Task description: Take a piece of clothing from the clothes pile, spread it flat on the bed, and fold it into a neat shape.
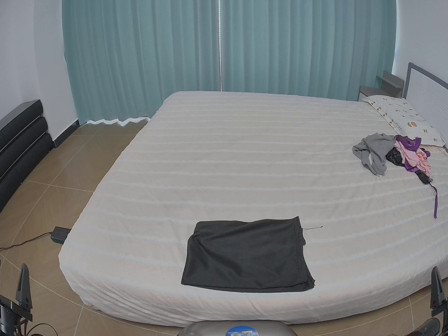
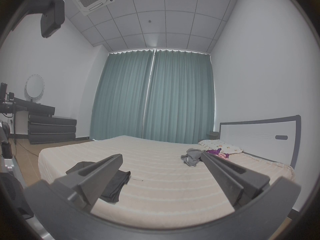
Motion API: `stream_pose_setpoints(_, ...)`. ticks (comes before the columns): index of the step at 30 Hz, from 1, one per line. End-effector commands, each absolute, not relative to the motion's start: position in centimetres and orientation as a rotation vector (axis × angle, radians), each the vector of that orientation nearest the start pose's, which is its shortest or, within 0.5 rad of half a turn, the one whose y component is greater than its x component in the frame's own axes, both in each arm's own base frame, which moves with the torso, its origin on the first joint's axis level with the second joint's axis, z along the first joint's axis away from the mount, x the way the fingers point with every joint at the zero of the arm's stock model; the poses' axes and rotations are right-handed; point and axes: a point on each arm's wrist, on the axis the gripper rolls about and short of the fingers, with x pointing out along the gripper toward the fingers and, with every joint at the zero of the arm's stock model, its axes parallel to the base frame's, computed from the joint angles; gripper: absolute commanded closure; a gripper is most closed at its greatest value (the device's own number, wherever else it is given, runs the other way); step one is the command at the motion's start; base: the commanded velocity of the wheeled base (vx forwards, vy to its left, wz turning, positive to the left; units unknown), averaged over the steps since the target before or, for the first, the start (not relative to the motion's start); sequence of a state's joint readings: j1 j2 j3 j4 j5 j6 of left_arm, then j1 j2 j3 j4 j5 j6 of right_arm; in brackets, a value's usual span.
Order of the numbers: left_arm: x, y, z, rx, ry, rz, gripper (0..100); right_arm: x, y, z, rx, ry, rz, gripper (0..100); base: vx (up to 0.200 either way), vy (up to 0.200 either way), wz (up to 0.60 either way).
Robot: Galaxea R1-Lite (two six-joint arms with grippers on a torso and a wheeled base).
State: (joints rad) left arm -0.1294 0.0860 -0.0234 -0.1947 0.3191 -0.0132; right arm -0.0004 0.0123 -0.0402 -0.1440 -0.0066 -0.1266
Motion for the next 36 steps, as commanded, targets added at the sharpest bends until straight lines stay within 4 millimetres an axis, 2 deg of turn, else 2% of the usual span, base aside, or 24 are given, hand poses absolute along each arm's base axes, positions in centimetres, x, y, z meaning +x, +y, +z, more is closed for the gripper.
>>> stream_pose_setpoints(1,-1.7,0.9,9.2,0.049,-0.049,0.307,0,-2.3,0.0,8.3,-0.123,-0.066,-0.001,0,0.000,0.000,0.00)
stream_pose_setpoints(3,-2.0,0.7,9.5,0.058,-0.072,0.382,0,-2.3,0.0,8.3,-0.127,-0.071,-0.003,0,0.000,0.000,0.00)
stream_pose_setpoints(7,-2.0,0.7,9.3,0.073,-0.083,0.374,0,-2.4,0.0,8.2,-0.123,-0.045,0.000,0,0.000,0.000,0.00)
stream_pose_setpoints(10,-2.4,0.4,7.9,0.086,-0.017,0.179,0,-2.4,0.0,8.2,-0.115,-0.045,-0.001,0,0.000,0.000,0.00)
stream_pose_setpoints(12,-2.4,0.2,8.1,0.060,-0.036,0.081,0,-2.4,0.0,8.1,-0.075,-0.037,0.002,0,0.000,0.000,0.00)
stream_pose_setpoints(18,-2.3,-0.1,7.6,0.025,-0.010,-0.063,0,-2.3,0.0,7.5,-0.032,0.003,0.003,0,0.000,0.000,0.00)
stream_pose_setpoints(36,-2.3,-0.1,7.5,-0.006,0.002,-0.054,0,-2.3,0.1,7.5,-0.029,0.000,0.023,0,0.000,0.000,0.00)
